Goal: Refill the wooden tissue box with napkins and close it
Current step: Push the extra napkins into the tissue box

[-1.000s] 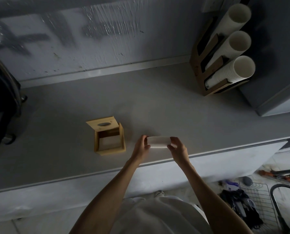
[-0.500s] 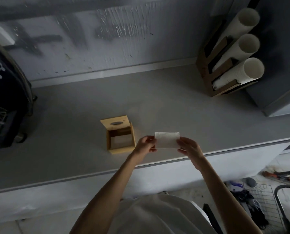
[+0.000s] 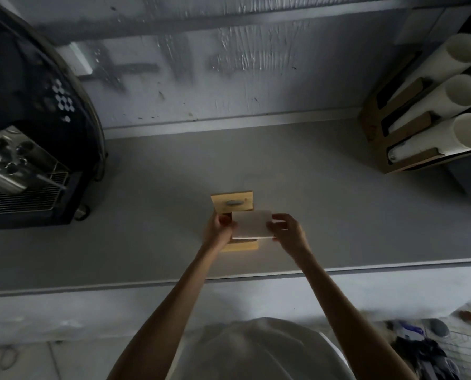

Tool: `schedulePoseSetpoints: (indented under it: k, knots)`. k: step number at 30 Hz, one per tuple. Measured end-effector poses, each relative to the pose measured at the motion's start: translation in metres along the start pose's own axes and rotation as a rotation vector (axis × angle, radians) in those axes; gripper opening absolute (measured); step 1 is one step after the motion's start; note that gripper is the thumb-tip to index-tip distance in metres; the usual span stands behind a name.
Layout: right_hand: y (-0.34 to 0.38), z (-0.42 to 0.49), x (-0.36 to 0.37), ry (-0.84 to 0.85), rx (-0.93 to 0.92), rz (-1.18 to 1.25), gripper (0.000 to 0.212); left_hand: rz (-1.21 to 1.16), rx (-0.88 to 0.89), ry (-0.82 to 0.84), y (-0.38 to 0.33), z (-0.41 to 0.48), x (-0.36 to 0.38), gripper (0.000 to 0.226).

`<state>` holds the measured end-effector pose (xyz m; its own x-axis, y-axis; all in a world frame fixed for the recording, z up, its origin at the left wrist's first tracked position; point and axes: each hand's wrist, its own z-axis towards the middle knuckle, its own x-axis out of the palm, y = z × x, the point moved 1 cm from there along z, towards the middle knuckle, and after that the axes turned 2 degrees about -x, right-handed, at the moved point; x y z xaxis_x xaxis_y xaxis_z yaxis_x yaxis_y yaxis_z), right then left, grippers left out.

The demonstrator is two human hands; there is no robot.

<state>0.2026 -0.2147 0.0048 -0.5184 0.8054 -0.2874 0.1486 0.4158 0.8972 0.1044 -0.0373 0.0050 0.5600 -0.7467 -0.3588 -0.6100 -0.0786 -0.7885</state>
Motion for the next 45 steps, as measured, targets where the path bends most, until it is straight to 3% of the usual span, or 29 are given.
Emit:
schedulePoseSetpoints:
  k: [6,15,26,34,40,42,45]
  knots:
    - [0.017,0.006,0.051,-0.085,0.022,-0.238,0.031,0.247,0.024,-0.045,-0.007,0.0,-0.024,0.011]
    - [0.022,0.001,0.063,-0.098,-0.013,-0.306,0.03,0.238,0.055,-0.1,-0.012,-0.009,-0.029,0.016]
    - [0.018,-0.003,0.064,-0.138,-0.016,-0.294,0.03,0.187,0.048,0.002,-0.01,-0.008,-0.029,0.014]
    - [0.014,-0.004,0.068,-0.158,-0.051,-0.365,0.028,0.284,0.009,-0.011,0.007,0.004,-0.026,0.03]
    - [-0.004,-0.011,0.072,-0.156,0.08,-0.416,0.038,0.184,-0.066,-0.057,0.036,0.011,-0.016,0.024]
    - [-0.003,-0.018,0.072,-0.234,-0.005,-0.493,0.034,0.163,-0.076,-0.069,0.041,0.016,-0.014,0.021]
    - [0.013,-0.022,0.078,-0.29,-0.34,-0.656,0.022,0.132,-0.099,-0.068,0.047,0.025,-0.01,0.018]
